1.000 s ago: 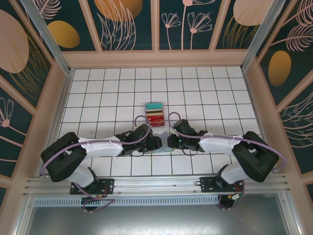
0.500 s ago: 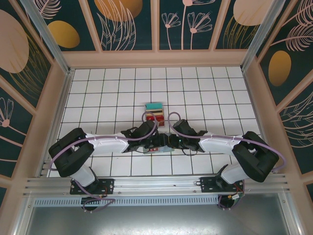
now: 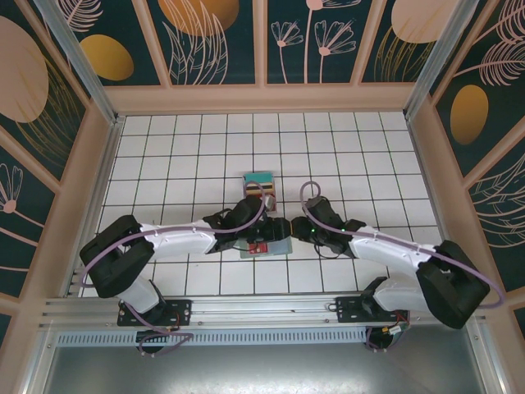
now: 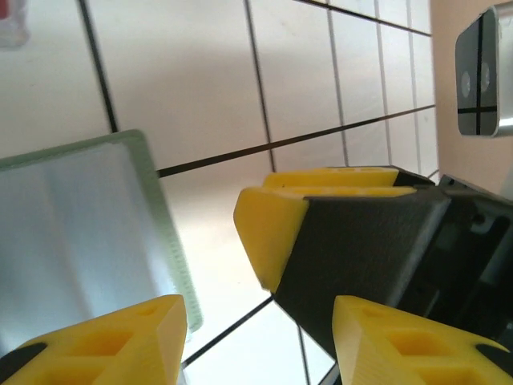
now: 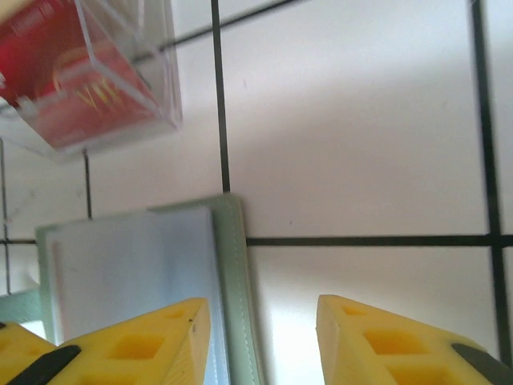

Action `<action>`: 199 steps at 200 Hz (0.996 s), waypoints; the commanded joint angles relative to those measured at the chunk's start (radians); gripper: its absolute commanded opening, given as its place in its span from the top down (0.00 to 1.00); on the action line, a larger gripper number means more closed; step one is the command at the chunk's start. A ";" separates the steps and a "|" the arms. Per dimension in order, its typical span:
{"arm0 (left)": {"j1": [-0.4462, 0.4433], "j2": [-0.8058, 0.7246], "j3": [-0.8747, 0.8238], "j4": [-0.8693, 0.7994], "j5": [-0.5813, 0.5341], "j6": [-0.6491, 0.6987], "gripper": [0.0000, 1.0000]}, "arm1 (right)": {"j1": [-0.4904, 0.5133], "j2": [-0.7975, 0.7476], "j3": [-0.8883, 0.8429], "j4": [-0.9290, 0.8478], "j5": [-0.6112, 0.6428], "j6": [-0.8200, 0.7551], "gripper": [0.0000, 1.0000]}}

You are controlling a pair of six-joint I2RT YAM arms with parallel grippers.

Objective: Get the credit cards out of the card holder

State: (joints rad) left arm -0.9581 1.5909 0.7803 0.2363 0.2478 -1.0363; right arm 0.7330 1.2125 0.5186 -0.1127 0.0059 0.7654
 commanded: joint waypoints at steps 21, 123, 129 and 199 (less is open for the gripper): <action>-0.006 -0.050 0.052 0.019 0.032 0.027 0.48 | -0.021 -0.023 -0.020 -0.020 0.013 0.012 0.59; 0.077 -0.319 -0.178 -0.233 -0.208 0.018 0.72 | 0.035 0.087 0.032 0.209 -0.286 -0.014 0.83; 0.080 -0.326 -0.197 -0.233 -0.210 0.014 0.75 | 0.041 0.102 0.037 0.227 -0.301 -0.011 0.84; 0.085 -0.284 -0.292 -0.141 -0.175 -0.020 0.87 | 0.074 0.267 0.064 0.347 -0.397 0.053 0.84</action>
State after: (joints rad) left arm -0.8768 1.2789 0.4950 0.0486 0.0628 -1.0447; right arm 0.7933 1.4345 0.5564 0.1650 -0.3397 0.7856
